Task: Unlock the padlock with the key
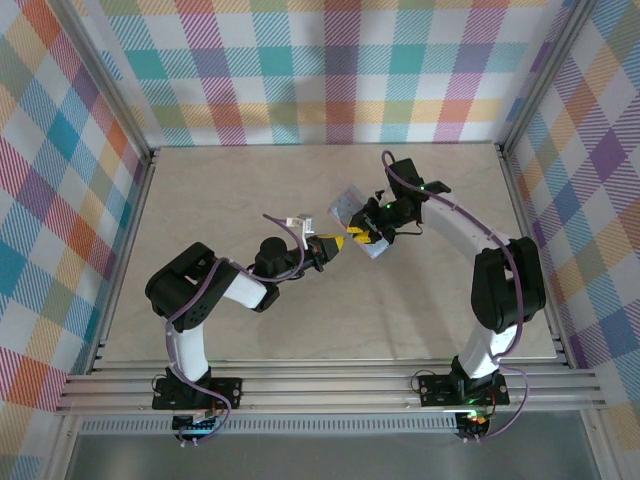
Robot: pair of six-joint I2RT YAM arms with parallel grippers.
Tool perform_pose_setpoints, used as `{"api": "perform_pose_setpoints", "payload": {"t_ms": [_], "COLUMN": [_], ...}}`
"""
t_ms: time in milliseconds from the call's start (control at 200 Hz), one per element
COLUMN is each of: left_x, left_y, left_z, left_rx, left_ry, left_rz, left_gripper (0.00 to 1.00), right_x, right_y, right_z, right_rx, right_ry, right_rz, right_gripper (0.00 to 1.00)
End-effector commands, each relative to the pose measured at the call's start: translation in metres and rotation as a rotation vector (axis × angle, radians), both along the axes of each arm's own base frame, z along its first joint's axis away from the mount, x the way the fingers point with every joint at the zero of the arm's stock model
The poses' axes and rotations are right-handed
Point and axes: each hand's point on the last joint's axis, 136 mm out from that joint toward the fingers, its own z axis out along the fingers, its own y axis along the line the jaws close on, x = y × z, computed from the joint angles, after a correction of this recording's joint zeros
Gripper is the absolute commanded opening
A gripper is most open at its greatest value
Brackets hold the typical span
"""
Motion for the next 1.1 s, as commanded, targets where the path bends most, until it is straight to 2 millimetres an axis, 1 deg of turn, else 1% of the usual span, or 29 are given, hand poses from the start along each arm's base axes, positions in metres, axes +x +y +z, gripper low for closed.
{"api": "perform_pose_setpoints", "payload": {"t_ms": [0, 235, 550, 700, 905, 1100], "left_x": [0.002, 0.004, 0.006, 0.007, 0.008, 0.002], "left_y": [-0.004, -0.006, -0.013, -0.016, -0.015, -0.023], "left_z": [0.035, 0.040, 0.033, 0.030, 0.033, 0.035], "left_rx": [-0.060, -0.072, -0.072, -0.070, -0.071, -0.071], "left_ry": [-0.100, -0.105, -0.088, -0.089, -0.102, -0.111], "left_rz": [0.002, -0.001, -0.026, -0.046, -0.064, -0.101], "left_gripper": [0.00, 0.00, 0.00, 0.00, 0.00, 0.00], "right_x": [0.001, -0.001, -0.003, -0.008, -0.019, -0.026], "right_y": [0.005, 0.006, 0.013, 0.017, 0.014, 0.014], "right_z": [0.006, 0.006, 0.013, 0.018, 0.025, 0.035], "right_rx": [0.051, 0.063, 0.115, 0.146, 0.170, 0.191], "right_ry": [-0.007, 0.003, 0.017, 0.027, 0.066, 0.109], "right_rz": [0.011, 0.017, 0.042, 0.076, 0.130, 0.150], "right_gripper": [0.00, 0.00, 0.00, 0.00, 0.00, 0.00]}}
